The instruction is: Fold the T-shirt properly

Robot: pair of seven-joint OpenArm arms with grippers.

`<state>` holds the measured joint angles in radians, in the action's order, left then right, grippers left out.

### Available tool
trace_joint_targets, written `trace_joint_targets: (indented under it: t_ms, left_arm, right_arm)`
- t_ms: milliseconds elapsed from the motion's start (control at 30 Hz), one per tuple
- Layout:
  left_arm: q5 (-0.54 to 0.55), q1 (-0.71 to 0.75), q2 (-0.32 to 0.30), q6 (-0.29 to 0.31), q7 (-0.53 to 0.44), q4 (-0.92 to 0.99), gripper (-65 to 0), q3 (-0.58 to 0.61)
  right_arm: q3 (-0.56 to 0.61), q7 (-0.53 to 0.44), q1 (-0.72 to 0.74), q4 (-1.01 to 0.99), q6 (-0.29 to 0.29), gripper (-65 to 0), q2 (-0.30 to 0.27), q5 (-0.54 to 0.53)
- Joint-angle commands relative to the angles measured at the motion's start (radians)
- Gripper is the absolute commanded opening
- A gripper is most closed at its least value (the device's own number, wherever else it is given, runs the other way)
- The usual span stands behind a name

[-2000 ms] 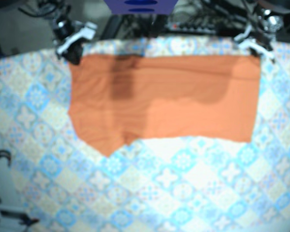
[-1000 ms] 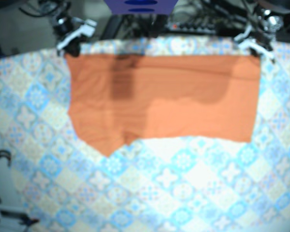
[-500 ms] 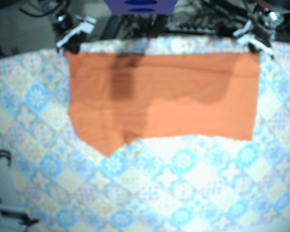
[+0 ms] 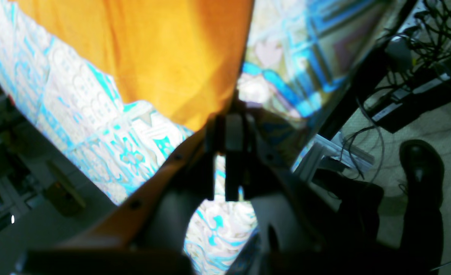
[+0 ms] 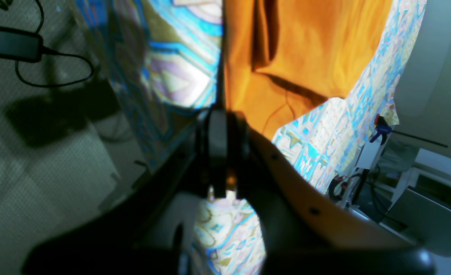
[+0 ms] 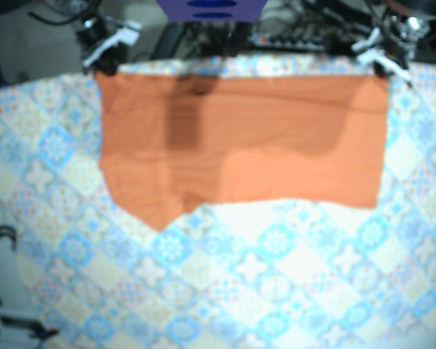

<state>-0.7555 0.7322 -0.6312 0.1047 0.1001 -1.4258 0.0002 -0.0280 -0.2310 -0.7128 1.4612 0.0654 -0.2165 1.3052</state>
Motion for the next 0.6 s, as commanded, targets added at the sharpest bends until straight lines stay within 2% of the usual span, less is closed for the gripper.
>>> trace_joint_targets:
  t_ms: [0,233,400,567]
  left_arm:
    - [0.0,0.026,-0.014,-0.001,-0.003,-0.007,-65.0,-0.024]
    - [0.0,0.057,-0.011,-0.001,-0.076,-0.003,-65.0,-0.113]
    - [0.0,0.069,-0.011,-0.001,-0.076,-0.002,-65.0,-0.13]
    - [0.0,0.073,-0.013,-0.001,-0.078,-0.002,-65.0,-0.13]
  right_arm:
    - [-0.008,-0.003,-0.009,0.016,0.02,-65.0,-0.008,-0.011]
    - [-0.008,-0.003,-0.009,0.016,0.02,-65.0,-0.019,-0.019]
    - [-0.008,-0.003,-0.009,0.016,0.02,-65.0,-0.044,-0.068]
    - [-0.008,-0.003,-0.012,0.014,0.02,-65.0,-0.044,-0.066]
